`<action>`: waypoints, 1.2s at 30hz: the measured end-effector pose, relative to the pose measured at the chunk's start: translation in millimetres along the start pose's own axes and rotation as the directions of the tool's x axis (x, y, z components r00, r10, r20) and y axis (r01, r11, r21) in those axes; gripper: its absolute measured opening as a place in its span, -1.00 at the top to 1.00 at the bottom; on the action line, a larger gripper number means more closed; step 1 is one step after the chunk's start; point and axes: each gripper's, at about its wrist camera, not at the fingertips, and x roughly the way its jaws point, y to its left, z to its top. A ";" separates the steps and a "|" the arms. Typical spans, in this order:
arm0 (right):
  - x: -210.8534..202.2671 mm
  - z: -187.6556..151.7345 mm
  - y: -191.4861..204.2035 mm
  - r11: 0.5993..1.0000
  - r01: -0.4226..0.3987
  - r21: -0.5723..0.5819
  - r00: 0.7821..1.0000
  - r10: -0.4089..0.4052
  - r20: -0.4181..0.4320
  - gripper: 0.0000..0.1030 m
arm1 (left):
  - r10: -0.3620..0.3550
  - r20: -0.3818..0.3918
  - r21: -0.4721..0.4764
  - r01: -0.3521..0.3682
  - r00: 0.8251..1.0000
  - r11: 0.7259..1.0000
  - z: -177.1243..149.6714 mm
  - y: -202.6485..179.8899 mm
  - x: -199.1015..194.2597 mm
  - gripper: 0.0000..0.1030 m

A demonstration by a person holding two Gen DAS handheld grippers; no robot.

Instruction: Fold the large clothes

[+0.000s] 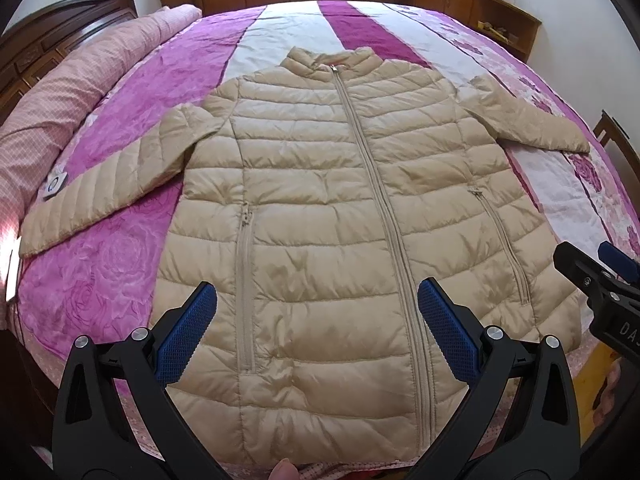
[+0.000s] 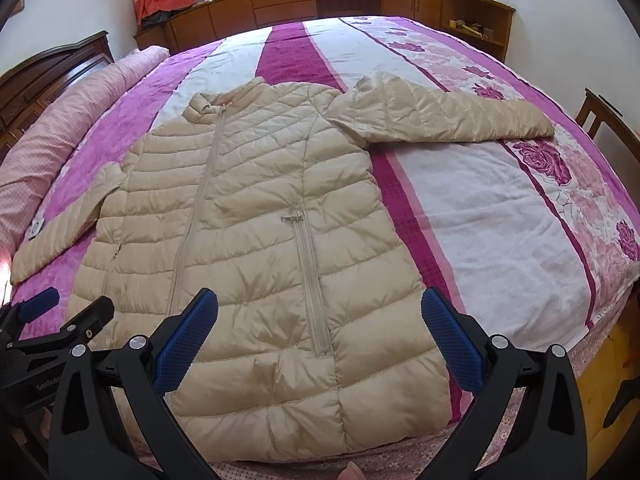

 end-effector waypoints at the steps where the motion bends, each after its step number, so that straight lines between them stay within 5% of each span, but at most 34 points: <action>1: -0.6 2.2 -1.8 1.000 -0.012 0.008 1.000 0.012 -0.003 -0.90 | -0.002 0.001 -0.002 0.002 1.000 1.000 1.4 1.6 -0.8 -0.94; 5: -7.4 16.4 -14.4 0.996 -0.074 0.060 0.997 0.074 0.002 -0.90 | 0.002 0.002 -0.005 -0.002 1.000 1.000 7.3 8.1 -1.5 -0.94; 12: -30.0 57.6 -52.1 0.989 -0.062 0.134 0.997 0.054 0.060 -0.90 | 0.028 0.042 0.026 -0.029 0.999 0.999 23.6 12.4 -9.3 -0.94; 20: -68.2 119.4 -91.3 0.990 0.133 0.055 0.972 -0.141 0.190 -0.90 | 0.045 0.067 0.014 -0.046 0.997 0.999 42.1 13.4 -16.3 -0.94; 27: -52.6 139.2 -136.0 0.980 0.181 0.081 0.971 -0.192 0.146 -0.90 | 0.020 0.040 0.009 -0.021 0.999 1.000 39.5 -1.6 -6.8 -0.94; 36: 19.8 147.5 -193.9 0.953 0.275 0.128 0.959 -0.282 0.035 -0.90 | 0.018 -0.002 0.045 -0.018 1.000 0.999 43.7 -23.3 13.7 -0.94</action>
